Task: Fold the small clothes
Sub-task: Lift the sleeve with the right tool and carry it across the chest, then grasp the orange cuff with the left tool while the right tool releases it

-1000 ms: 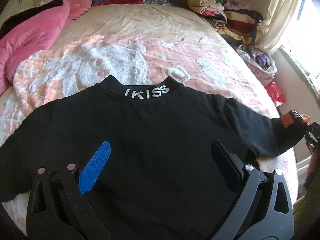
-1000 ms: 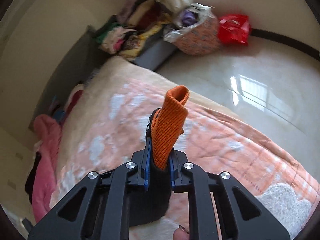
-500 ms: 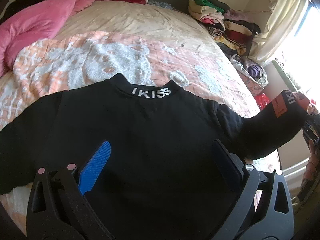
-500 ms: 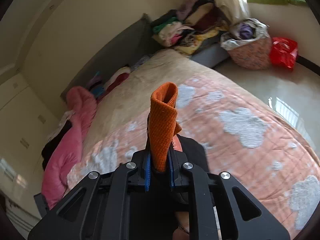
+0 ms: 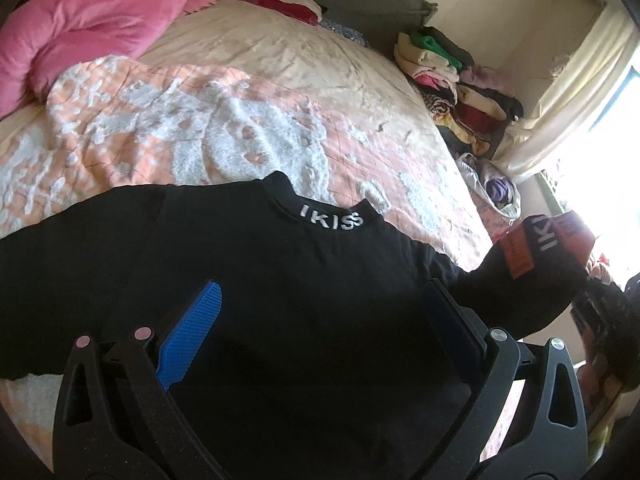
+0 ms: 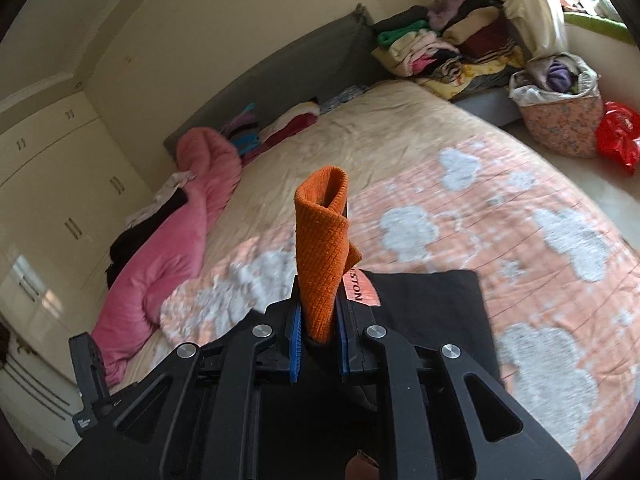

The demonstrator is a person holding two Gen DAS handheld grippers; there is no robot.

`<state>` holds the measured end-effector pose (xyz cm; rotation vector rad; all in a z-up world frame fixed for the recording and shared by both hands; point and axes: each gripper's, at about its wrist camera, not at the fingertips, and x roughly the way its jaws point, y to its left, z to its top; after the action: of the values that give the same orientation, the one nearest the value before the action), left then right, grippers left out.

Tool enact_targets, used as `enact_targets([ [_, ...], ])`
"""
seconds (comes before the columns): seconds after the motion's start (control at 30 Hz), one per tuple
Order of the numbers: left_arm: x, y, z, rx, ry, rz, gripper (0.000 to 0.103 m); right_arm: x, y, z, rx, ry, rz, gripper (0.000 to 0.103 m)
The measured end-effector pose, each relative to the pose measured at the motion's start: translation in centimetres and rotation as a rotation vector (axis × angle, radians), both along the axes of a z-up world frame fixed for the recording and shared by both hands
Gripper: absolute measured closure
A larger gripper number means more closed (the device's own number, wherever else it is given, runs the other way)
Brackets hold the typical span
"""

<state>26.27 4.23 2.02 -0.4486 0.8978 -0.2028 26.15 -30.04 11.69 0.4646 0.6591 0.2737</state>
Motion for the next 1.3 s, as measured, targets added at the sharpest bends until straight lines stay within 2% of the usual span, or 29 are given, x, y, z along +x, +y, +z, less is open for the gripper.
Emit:
enact_targets([
  [0.27,0.3,2.7,-1.0,-0.074,0.028,0.052,0.009,0.5,4.3,-1.6,0.007,0.027,0.074,0.09],
  [0.4,0.5,3.9,-2.2,-0.153,0.057,0.07,0.009,0.6,6.5,-2.5,0.012,0.041,0.111,0.09],
  [0.53,0.6,4.3,-2.8,-0.19,0.059,0.073,0.009,0.8,8.3,-3.8,0.004,0.062,0.136,0.09],
  [0.63,0.6,4.8,-3.6,-0.264,0.067,0.078,0.009,1.0,9.5,-4.8,-0.003,0.084,0.147,0.09],
  [0.77,0.7,4.9,-4.2,-0.257,0.079,0.082,0.009,1.0,10.7,-6.3,0.003,0.119,0.166,0.088],
  [0.97,1.0,4.6,-5.5,-0.312,0.114,0.041,0.009,1.1,11.9,-8.3,0.013,0.18,0.197,0.087],
  [1.03,1.1,4.4,-6.0,-0.317,0.128,0.031,0.009,0.8,12.1,-8.8,0.013,0.194,0.209,0.084],
  [1.13,1.2,3.9,-6.8,-0.314,0.151,0.02,0.009,0.3,11.7,-9.1,0.041,0.205,0.237,0.076],
  [1.23,1.4,3.5,-7.7,-0.335,0.179,-0.001,0.009,-0.5,11.1,-8.9,0.047,0.199,0.256,0.075],
  [1.3,1.5,3.3,-8.2,-0.323,0.197,-0.006,0.009,-1.0,10.6,-8.6,0.034,0.187,0.253,0.075],
])
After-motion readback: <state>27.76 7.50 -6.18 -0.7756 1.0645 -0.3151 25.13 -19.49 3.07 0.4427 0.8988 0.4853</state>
